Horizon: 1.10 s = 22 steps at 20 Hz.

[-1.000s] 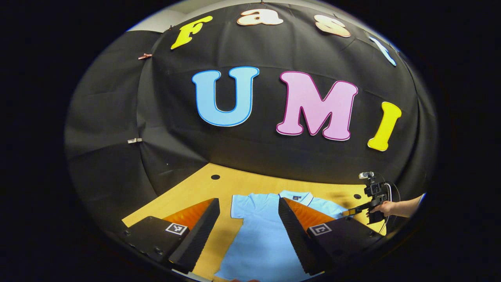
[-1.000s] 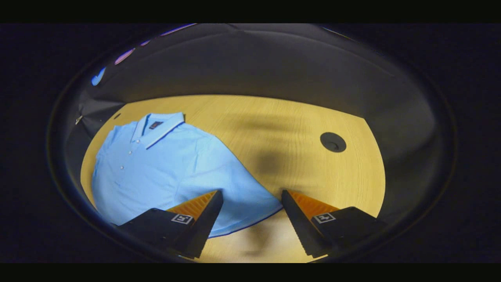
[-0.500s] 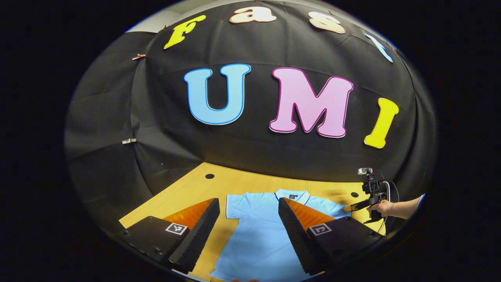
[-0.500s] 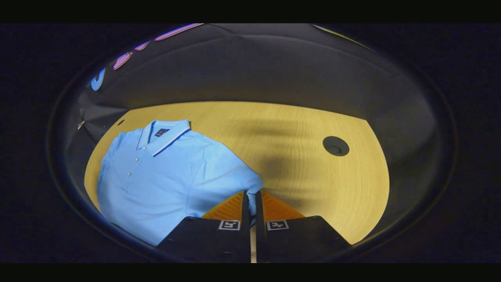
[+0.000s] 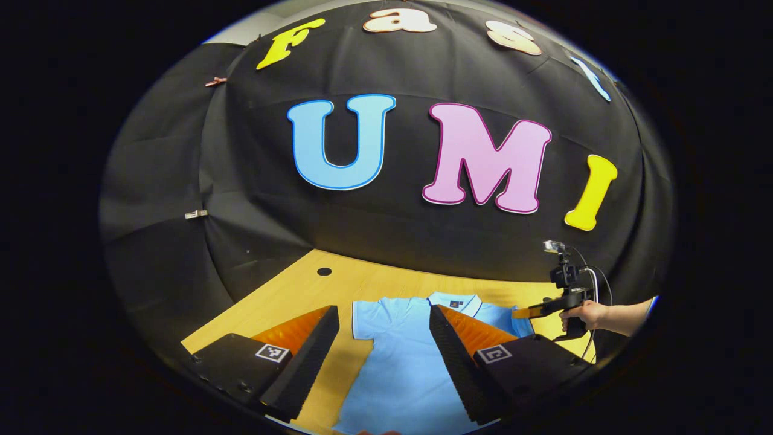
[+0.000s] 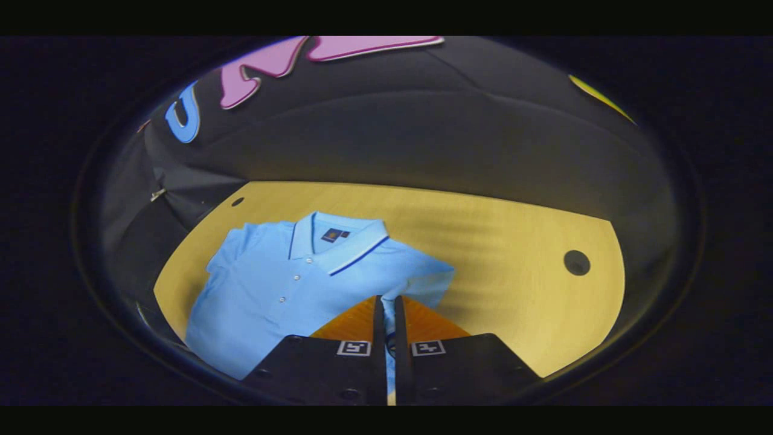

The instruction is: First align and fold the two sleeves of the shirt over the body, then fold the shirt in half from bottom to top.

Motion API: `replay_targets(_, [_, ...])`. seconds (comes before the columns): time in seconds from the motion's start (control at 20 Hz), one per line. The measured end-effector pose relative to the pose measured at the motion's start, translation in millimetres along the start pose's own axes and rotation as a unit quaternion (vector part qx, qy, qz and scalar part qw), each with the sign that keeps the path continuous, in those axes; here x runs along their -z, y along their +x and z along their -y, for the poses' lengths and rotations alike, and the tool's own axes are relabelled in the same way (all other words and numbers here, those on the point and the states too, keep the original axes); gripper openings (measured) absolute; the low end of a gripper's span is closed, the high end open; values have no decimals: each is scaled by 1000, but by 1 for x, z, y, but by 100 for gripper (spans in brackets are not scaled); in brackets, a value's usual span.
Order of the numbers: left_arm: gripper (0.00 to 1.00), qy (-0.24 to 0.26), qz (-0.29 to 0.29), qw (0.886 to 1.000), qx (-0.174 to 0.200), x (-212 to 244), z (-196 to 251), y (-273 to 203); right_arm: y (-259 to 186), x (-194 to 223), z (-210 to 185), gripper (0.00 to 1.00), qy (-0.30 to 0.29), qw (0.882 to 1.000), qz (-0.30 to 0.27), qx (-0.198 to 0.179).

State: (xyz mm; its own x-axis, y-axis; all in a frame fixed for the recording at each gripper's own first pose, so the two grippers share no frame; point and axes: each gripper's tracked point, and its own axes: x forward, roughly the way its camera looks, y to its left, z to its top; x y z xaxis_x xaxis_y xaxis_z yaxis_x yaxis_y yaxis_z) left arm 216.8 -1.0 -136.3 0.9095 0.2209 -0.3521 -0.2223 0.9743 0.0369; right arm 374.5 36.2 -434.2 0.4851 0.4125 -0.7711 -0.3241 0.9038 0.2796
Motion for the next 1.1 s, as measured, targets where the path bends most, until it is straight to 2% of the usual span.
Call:
replay_targets(0.1, [97,5,-10,1000,11,5,-10,6,15,13,-15,5,3,1000,-19,1])
replay_targets(0.15, [97,6,-13,1000,14,6,-18,10,22,20,-20,10,9,1000,-26,4])
replay_targets(0.2, [97,8,-15,1000,14,7,-27,13,27,26,-25,4,17,999,-32,4])
replay_targets(0.35, [97,4,-18,1000,8,15,-57,20,33,46,-43,29,31,998,-62,-8])
replay_targets(0.4, [97,0,-26,1000,8,22,-65,22,31,47,-47,23,27,997,-66,-9])
replay_targets(0.5, [97,-4,-41,999,12,29,-78,28,26,44,-52,40,19,998,-59,-7])
replay_targets(0.55, [97,-2,-42,999,16,29,-82,33,21,40,-58,62,19,998,-51,-9])
replay_targets(0.6, [97,2,-42,999,20,29,-86,40,16,36,-62,79,23,999,-43,-11])
replay_targets(0.65, [97,7,-41,999,26,27,-89,48,11,31,-64,92,27,999,-35,-11])
replay_targets(0.7, [97,10,-42,998,34,26,-90,55,-1,23,-67,97,33,999,-25,-10])
replay_targets(0.75, [97,14,-43,998,42,24,-90,65,-6,18,-71,98,37,999,-15,-9])
replay_targets(0.8, [97,18,-41,998,50,22,-90,75,-16,11,-73,90,40,999,-4,-8])
replay_targets(0.85, [97,26,-41,997,58,20,-89,87,-28,7,-75,98,41,999,6,-7])
replay_targets(0.9, [97,34,-39,996,67,19,-87,99,-40,3,-75,91,39,999,16,-5])
replay_targets(0.95, [97,42,-40,995,76,20,-84,114,-54,0,-77,99,38,999,27,-4])
replay_targets(1.1, [97,83,-43,992,86,25,-77,158,-91,9,-73,99,25,998,53,1])
